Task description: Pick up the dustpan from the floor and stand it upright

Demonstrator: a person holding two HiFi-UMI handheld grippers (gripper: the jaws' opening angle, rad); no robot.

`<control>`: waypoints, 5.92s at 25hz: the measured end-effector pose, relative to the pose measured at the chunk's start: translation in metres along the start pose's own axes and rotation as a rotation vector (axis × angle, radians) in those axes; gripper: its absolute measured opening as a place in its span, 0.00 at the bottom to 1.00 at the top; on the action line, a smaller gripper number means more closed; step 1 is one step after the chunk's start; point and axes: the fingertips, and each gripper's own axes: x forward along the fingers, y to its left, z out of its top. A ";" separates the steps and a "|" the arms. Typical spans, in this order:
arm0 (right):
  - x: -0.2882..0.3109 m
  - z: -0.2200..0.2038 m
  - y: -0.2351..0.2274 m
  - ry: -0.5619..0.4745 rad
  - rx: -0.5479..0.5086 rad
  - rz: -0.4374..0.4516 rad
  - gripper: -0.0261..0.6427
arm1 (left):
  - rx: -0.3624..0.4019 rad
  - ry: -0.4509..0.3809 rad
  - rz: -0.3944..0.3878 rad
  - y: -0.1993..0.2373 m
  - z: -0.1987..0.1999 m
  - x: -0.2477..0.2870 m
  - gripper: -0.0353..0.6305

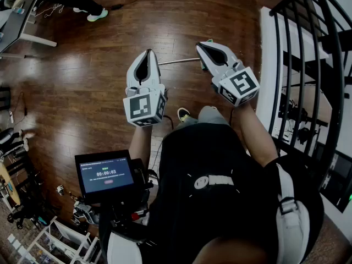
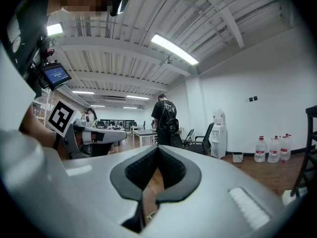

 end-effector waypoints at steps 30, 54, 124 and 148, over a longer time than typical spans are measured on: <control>0.292 -0.308 -0.071 0.698 -0.149 0.506 0.04 | -0.013 0.301 0.331 0.217 -0.180 0.129 0.08; 0.331 -0.858 -0.041 1.406 -0.458 0.728 0.28 | -0.247 0.544 0.464 0.330 -0.577 0.056 0.08; 0.119 -0.533 -0.214 0.221 -0.028 0.036 0.16 | 0.157 0.342 -0.080 -0.015 -0.449 0.239 0.08; 0.020 -0.210 -0.204 -0.047 0.084 -0.052 0.27 | 0.266 0.186 -0.197 -0.084 -0.215 0.199 0.08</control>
